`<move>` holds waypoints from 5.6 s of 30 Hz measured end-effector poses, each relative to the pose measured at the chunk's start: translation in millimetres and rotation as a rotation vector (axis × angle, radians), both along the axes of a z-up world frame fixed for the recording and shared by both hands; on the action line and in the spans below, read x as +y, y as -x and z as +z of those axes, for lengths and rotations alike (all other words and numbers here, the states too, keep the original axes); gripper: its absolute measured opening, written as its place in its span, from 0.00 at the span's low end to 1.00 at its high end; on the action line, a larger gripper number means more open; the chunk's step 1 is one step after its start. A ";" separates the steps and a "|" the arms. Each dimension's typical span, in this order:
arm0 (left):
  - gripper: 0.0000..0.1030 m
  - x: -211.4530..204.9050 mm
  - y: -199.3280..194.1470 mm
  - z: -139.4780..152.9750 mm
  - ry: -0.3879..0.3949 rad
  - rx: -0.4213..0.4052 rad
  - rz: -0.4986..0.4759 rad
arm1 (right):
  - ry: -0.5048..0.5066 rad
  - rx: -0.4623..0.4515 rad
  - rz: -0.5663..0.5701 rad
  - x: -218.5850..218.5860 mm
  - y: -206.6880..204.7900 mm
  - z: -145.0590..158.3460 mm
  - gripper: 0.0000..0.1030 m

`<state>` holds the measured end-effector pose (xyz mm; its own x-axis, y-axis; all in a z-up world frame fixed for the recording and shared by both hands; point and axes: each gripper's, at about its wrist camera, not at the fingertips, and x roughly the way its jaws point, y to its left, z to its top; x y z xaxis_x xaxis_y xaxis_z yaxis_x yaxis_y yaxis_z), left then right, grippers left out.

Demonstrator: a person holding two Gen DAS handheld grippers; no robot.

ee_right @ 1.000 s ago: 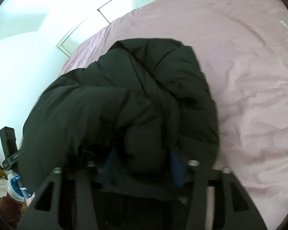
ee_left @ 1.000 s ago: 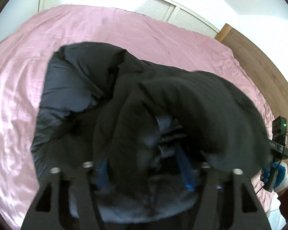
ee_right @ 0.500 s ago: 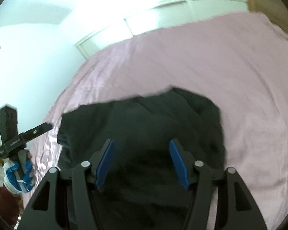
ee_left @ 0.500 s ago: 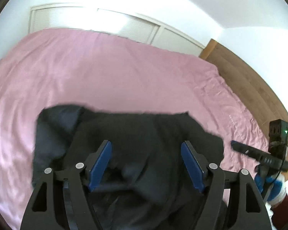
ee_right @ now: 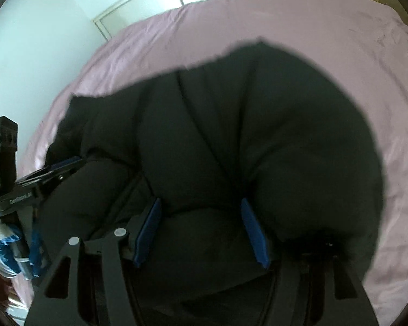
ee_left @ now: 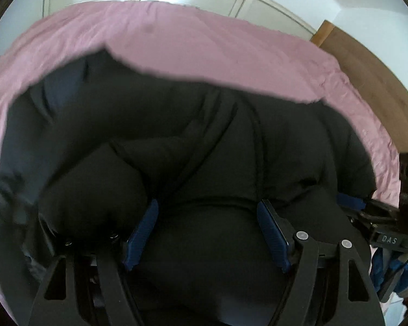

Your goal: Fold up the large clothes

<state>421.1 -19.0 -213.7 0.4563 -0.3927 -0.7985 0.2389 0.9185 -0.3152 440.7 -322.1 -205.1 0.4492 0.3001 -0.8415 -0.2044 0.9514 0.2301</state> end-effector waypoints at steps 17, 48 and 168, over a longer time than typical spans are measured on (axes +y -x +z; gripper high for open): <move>0.74 -18.3 16.0 43.0 -0.057 -0.042 0.003 | 0.044 -0.015 0.003 7.4 22.2 44.8 0.66; 0.86 -35.3 13.0 -22.5 -0.071 0.031 0.004 | 0.091 0.044 -0.048 2.9 68.1 -5.0 0.75; 0.11 268.3 289.2 49.4 0.631 0.380 0.355 | -0.474 0.435 -0.232 -166.9 271.8 50.2 0.16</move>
